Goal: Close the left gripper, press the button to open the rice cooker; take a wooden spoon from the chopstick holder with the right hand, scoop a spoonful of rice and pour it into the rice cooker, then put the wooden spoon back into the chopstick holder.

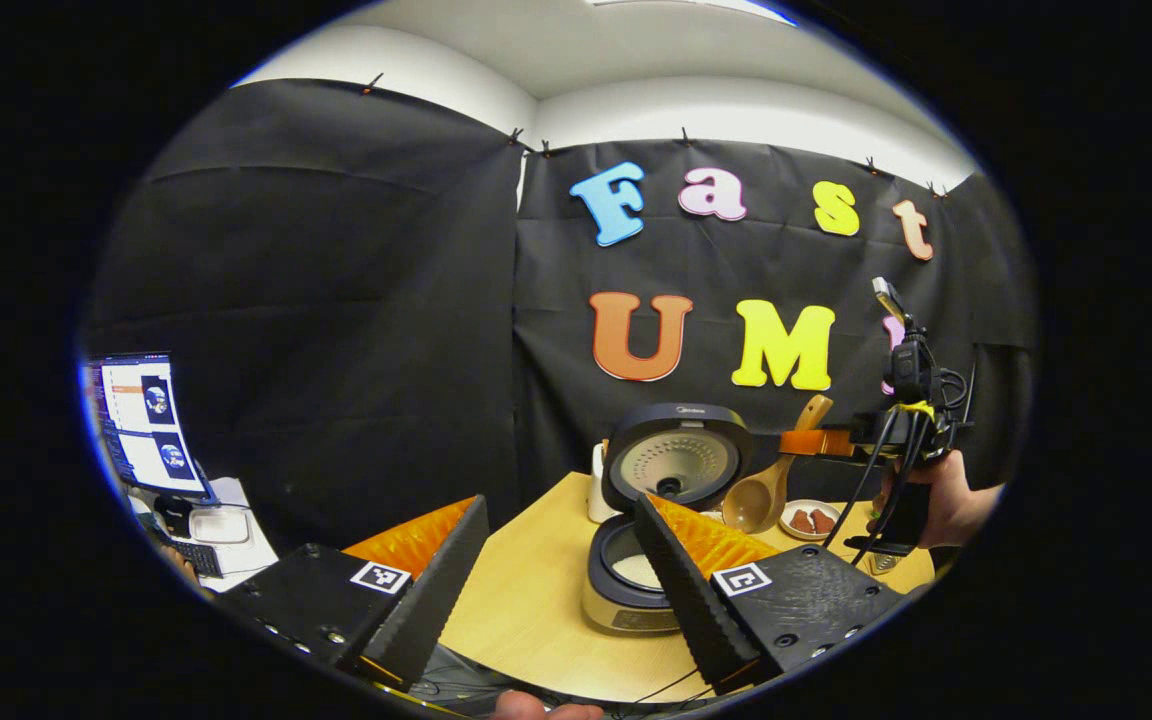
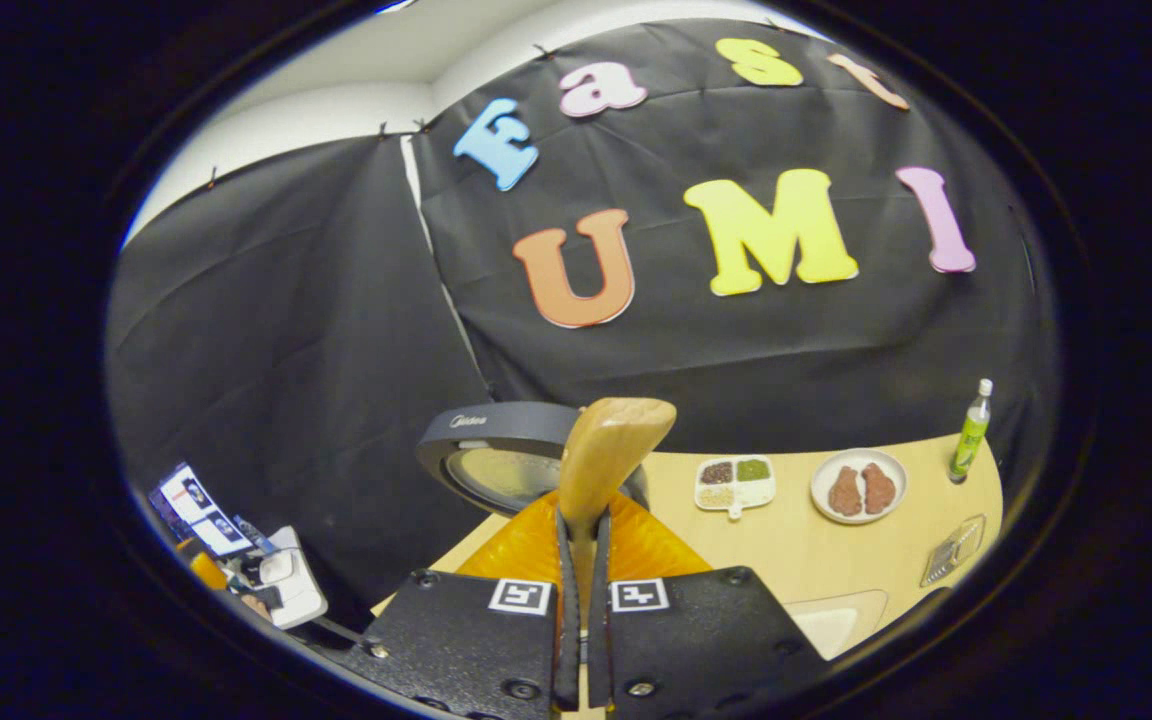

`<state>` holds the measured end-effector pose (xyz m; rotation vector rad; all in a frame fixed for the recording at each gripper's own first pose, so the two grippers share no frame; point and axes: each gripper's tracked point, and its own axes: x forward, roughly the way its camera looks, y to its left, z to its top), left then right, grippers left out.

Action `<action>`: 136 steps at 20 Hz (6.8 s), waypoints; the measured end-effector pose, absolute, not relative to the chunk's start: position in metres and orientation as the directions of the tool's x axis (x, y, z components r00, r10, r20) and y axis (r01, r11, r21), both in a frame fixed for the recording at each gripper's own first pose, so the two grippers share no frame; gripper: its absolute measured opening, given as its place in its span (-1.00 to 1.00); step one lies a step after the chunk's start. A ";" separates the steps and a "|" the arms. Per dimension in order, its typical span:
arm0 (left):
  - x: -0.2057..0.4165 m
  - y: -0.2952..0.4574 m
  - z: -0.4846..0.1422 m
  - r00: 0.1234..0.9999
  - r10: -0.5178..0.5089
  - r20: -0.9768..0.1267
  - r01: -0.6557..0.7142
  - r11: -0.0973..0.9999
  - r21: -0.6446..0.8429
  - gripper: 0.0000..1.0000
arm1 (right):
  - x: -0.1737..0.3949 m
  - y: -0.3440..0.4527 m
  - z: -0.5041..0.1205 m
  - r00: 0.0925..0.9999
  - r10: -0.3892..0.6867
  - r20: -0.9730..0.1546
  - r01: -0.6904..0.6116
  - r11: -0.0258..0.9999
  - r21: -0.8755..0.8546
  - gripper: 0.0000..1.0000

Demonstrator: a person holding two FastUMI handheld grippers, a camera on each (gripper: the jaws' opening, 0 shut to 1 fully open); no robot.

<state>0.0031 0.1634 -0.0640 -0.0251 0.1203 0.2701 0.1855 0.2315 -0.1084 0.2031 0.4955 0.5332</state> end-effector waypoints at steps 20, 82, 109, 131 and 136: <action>0.084 0.026 -0.047 0.997 -0.004 -0.080 0.004 1.000 0.009 0.89 | 0.206 -0.175 -0.110 0.912 -0.066 -0.404 0.190 0.943 0.274 -0.83; 0.216 0.060 0.028 0.978 0.112 -0.173 -0.106 0.993 0.047 0.91 | 0.178 -0.181 -0.047 0.988 -0.046 -0.147 0.044 0.999 -0.015 0.99; 0.302 0.109 -0.091 0.865 0.061 -0.499 -0.076 0.997 -0.010 0.99 | 0.065 -0.171 -0.050 0.970 -0.191 -0.150 0.185 0.981 -0.052 1.00; 0.160 0.076 -0.250 0.685 -0.013 -0.728 -0.106 0.987 -0.118 0.95 | 0.069 -0.098 -0.067 0.978 -0.042 -0.206 0.055 0.997 0.056 1.00; 0.156 0.076 -0.262 0.660 -0.005 -0.751 -0.117 0.987 -0.109 0.95 | 0.076 -0.095 -0.073 0.976 -0.007 -0.219 0.023 0.997 0.071 1.00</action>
